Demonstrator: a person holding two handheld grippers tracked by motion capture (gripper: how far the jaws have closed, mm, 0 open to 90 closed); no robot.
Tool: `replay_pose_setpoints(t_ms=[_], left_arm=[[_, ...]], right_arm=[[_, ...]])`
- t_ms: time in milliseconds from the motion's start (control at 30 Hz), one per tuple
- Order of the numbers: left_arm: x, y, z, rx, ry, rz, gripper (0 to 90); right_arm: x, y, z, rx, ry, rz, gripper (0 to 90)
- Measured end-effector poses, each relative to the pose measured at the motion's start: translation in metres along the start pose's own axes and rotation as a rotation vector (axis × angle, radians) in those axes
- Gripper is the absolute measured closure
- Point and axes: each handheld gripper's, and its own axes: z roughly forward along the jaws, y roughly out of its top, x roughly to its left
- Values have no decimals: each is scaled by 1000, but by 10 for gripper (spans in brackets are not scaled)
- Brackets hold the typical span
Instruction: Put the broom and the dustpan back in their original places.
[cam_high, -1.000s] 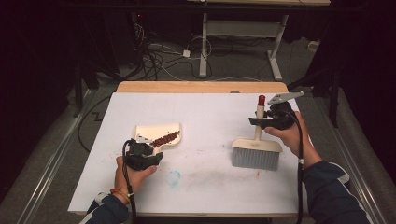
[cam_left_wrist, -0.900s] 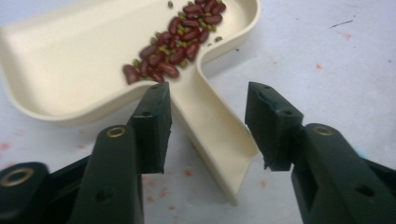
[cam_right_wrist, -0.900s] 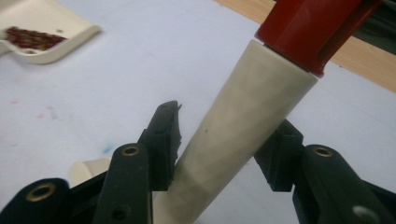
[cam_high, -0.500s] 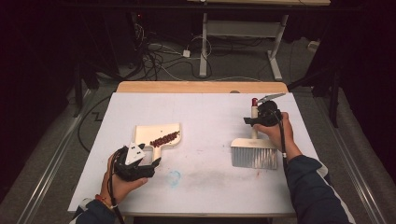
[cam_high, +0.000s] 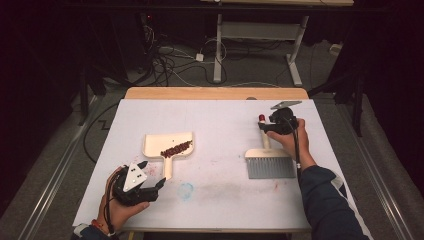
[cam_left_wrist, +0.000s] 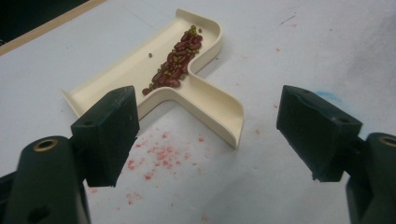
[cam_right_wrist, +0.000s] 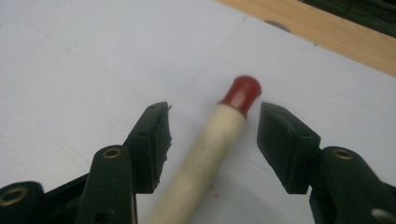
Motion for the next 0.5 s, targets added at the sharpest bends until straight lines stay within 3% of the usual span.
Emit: replay_pose_setpoints(t_ms=[200, 333, 500], left_arm=[[-1, 5, 0, -24, -2, 0, 189], [-1, 5, 2, -22, -9, -3, 188], [1, 3, 5, -8, -9, -9, 188]], right_arm=[[5, 1, -4, -35, -8, 2, 455], [10, 4, -7, -59, -23, -33, 438], [18, 5, -12, -102, -24, -32, 415]])
